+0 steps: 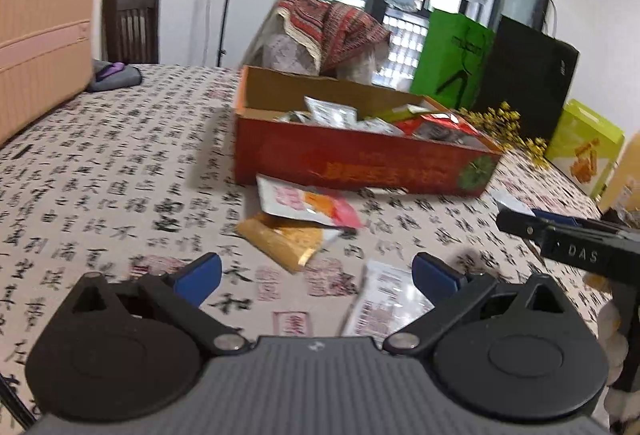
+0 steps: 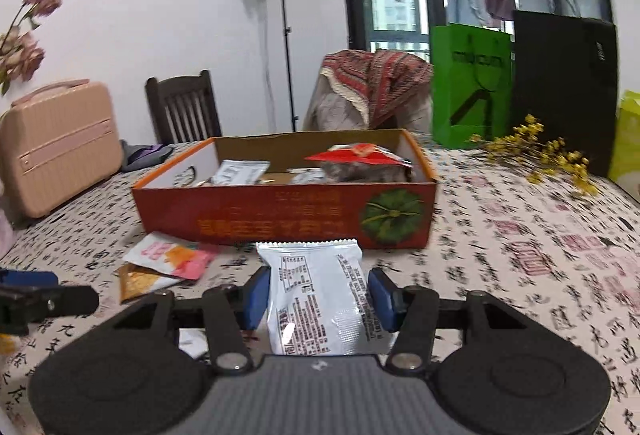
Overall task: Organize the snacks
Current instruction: 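Grasp a white printed packet with the right tool while the left tool grasps another, then lower both white packets into the box and open both tools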
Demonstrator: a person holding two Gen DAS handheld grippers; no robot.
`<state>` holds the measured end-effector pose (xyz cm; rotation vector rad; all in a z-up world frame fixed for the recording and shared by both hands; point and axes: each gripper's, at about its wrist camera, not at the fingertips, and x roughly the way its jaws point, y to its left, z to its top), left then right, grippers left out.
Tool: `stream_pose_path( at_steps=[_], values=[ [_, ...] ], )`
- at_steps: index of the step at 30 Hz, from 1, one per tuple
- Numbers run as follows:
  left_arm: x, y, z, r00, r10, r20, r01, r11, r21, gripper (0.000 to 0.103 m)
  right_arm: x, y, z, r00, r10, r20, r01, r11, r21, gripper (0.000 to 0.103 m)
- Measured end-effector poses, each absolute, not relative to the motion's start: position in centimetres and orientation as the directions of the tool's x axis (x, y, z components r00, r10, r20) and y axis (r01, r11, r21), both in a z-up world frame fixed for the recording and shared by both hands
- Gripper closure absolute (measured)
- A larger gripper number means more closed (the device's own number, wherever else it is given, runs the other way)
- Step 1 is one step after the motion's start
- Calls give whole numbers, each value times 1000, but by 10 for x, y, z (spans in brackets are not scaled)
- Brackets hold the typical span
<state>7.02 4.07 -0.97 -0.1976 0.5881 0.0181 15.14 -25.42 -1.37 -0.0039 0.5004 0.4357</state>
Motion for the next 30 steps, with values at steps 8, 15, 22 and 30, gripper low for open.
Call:
stream_pose_path(
  at_steps=[8,15,22,30],
  values=[
    [82,10,-21,795,-113,-596,9,985,-174,0,149,-269,-23,795,380,-473,-376,920,108,51],
    [95,-12,-38,757,-102,-645,24,991,-129,0,146,-279,-24,802,375,-465,-364,924,117,51],
    [93,-31,-42,764,-25,-644,21,1000,-14,12,147,-283,-25,800,383,-462,-365,922,132,51],
    [91,-33,-35,777,-38,-628,40,999,-12,54,146,-286,-26,799,391,-457,-366,919,145,51]
  ],
)
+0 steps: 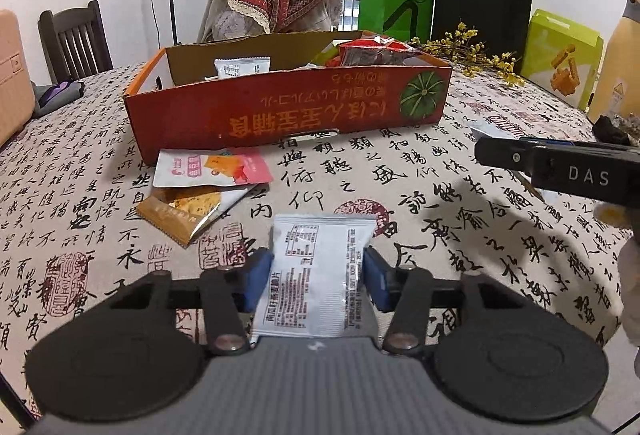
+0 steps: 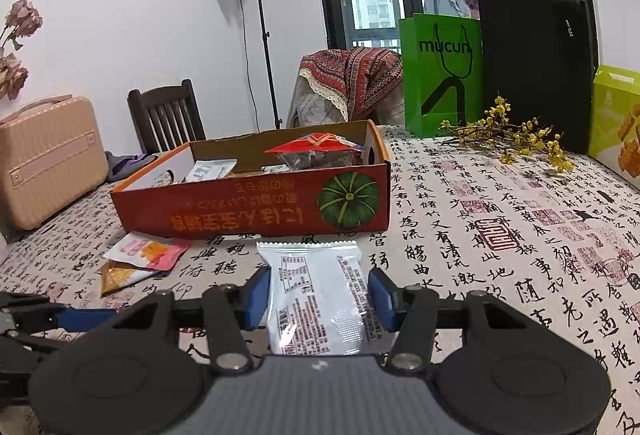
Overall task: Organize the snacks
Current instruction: 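Lower both white packets into the box and open both tools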
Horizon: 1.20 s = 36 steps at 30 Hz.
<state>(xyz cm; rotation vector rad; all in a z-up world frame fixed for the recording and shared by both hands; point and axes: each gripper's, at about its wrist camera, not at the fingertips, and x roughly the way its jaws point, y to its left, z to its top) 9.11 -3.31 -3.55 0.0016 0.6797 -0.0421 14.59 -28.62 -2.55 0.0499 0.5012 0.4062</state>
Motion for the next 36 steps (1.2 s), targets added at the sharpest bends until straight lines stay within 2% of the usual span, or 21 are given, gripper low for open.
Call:
stream_pose_path(
  at_steps=[10,18,29,36],
  values=[
    [90,-30,-21,811,-60,-582,42,998,-44,56,146,-286,-23,803,394,-447,-371,918,144,51],
    [106,-26,10,863,-64,-501,45,998,-51,56,152,-282,-7,826,392,-404,-374,919,127,51],
    [156,-12,55,917,-66,-393,23,993,-112,56,191,-267,29,871,371,-321,-362,928,92,51],
    [198,6,73,924,-20,-382,-37,989,-142,56,237,-248,49,877,365,-314,-359,930,78,51]
  ],
)
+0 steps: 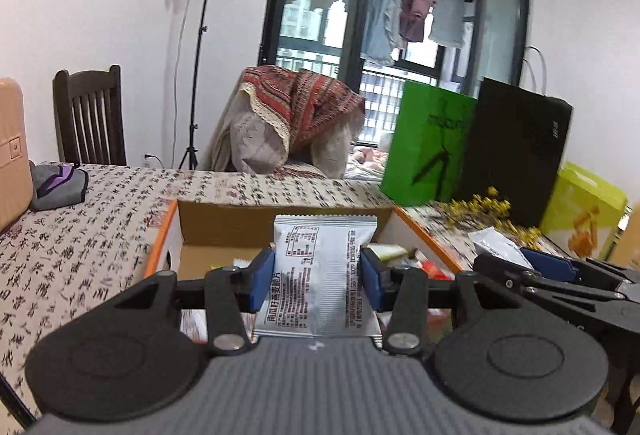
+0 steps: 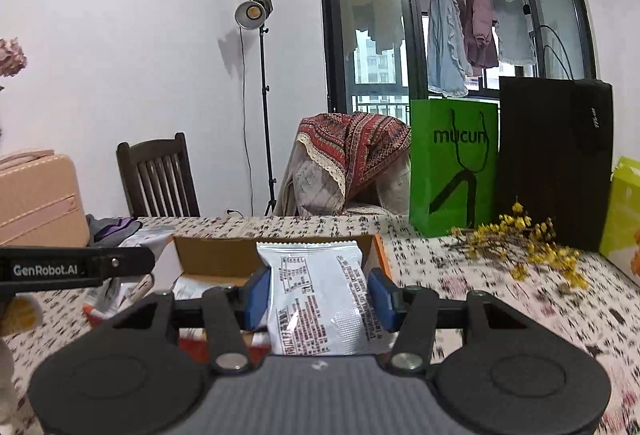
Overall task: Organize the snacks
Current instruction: 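Lower both white packets into the box and open both tools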
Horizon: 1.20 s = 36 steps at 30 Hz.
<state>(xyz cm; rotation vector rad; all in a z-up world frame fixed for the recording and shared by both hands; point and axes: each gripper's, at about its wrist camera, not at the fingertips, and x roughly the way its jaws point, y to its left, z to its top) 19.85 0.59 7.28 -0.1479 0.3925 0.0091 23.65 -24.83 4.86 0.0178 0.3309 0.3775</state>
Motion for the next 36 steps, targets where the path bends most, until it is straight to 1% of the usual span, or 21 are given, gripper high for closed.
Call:
stream_pose_path(
  at_steps=[7,14,19,29,30,31,32,33,34,36],
  values=[
    [245,19,70,914,31,-404,-105,981,-161,56,293,-229,50,864,355,-357,-338,935,111,51],
    [282,34,46,891,77,-448,-173,969,-178,56,333,-209,29,844,343,-412,-320,939,127,51],
    [289,50,30,877,96,-472,-207,960,-190,56,340,-207,10,838,362,-408,-334,932,140,51],
    [288,52,20,880,102,-464,-204,963,-176,55,337,-206,3,837,380,-394,-357,925,131,50],
    [288,52,20,881,103,-462,-206,962,-179,54,336,-207,3,837,381,-393,-359,924,131,48],
    [286,53,20,883,105,-458,-209,961,-183,49,336,-207,2,835,385,-392,-362,922,133,48],
    [285,54,21,886,105,-451,-209,960,-188,46,335,-207,2,834,387,-392,-364,921,135,47],
    [284,54,22,889,106,-445,-211,958,-193,38,335,-207,2,834,388,-393,-366,921,135,43],
    [282,55,23,892,110,-438,-214,957,-196,27,336,-208,1,829,395,-396,-369,918,142,39],
    [278,56,25,899,129,-418,-229,953,-199,18,338,-210,0,821,409,-398,-376,912,162,19]
  ],
)
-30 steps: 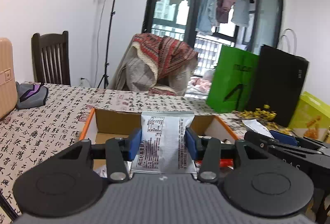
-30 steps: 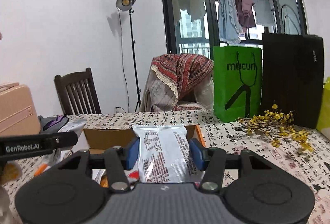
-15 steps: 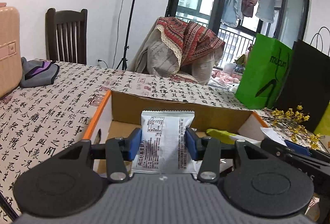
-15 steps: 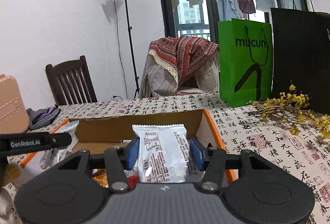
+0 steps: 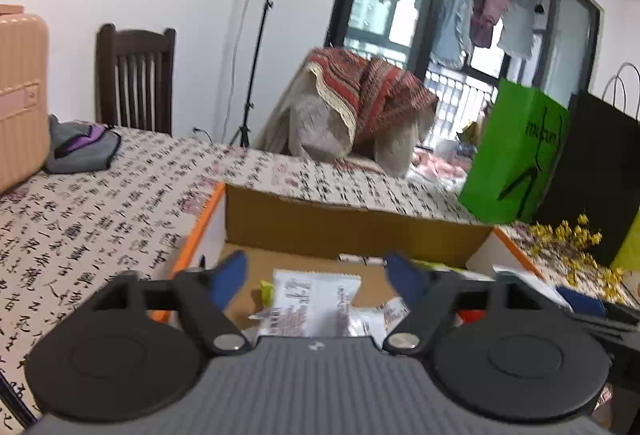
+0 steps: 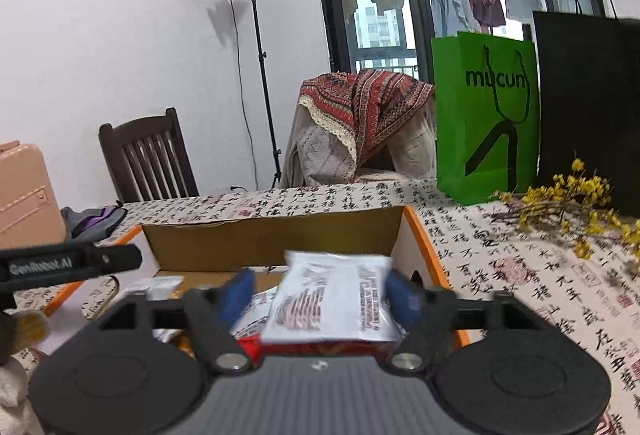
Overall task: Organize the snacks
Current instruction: 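Lower both white packets into the box and open both tools, then move both tools back from the box toward the remaining packets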
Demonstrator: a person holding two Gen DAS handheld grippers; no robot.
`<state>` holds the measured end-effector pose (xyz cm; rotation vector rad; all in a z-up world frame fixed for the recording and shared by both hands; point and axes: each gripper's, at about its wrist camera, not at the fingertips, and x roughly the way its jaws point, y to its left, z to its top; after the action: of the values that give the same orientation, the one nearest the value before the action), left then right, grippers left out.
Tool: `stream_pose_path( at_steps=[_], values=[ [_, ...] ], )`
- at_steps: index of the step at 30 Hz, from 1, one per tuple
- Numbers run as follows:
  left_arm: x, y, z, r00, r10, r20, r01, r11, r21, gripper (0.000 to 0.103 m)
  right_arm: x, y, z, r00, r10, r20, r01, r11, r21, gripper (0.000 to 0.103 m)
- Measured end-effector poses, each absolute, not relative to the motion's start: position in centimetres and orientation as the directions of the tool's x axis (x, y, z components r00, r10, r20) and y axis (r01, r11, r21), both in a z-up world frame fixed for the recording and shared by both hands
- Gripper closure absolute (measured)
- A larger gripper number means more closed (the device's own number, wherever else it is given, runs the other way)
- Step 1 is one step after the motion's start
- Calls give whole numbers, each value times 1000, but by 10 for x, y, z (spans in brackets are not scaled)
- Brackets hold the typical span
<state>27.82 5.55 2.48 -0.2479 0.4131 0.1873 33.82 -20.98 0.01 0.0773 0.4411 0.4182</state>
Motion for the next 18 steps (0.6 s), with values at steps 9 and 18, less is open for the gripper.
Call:
stream_pose_path(
  at_steps=[9,18],
  values=[
    [269,60,31,916,135,-377,-237,941,-240,0,336,-212,-2,828,408,-385,-372,913,168,0],
    [265,56,35,921,133,-366,-230,944,-235,0,334,-214,0,834,408,-371,-369,913,174,0]
  ],
)
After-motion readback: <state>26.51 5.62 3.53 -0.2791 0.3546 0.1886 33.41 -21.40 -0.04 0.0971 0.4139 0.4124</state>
